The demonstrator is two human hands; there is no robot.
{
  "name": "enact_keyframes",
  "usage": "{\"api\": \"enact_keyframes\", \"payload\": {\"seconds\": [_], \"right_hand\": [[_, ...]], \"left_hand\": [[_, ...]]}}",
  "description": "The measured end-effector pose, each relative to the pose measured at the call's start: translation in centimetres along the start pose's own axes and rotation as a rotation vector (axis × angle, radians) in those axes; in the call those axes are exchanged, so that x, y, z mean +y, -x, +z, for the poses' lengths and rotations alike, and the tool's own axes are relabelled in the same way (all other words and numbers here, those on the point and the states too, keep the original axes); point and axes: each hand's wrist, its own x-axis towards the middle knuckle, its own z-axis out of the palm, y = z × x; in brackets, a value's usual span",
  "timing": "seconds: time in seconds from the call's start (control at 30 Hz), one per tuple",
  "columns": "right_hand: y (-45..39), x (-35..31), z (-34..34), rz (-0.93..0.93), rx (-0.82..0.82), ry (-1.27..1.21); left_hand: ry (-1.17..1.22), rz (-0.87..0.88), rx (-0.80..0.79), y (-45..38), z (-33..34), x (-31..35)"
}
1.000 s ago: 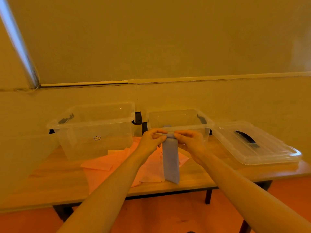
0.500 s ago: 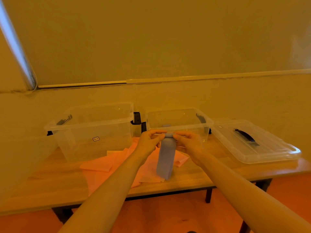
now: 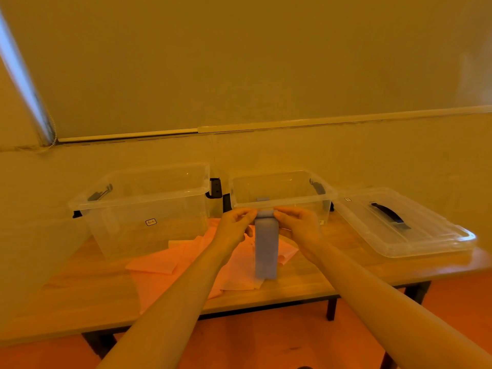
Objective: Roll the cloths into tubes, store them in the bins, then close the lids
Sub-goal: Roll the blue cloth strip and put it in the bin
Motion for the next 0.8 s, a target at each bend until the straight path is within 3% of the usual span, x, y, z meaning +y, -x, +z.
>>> {"api": "enact_keyframes", "payload": {"seconds": [0.17,0.5,0.8], "right_hand": [[-0.4,0.3,-0.1,-0.018,0.066,0.000],[-0.8,0.9,-0.3,-0.021,0.098,-0.001],[-0.9,1.1,-1.1,-0.026,0.067,0.068]], "left_hand": [[-0.009,0.012,0.044,0.3,0.4,0.2],[-0.101,0.024,-0.094,1.0,1.7,-0.5],[-0.105,0.061,-0.036,0.4,1.3,-0.4]]}}
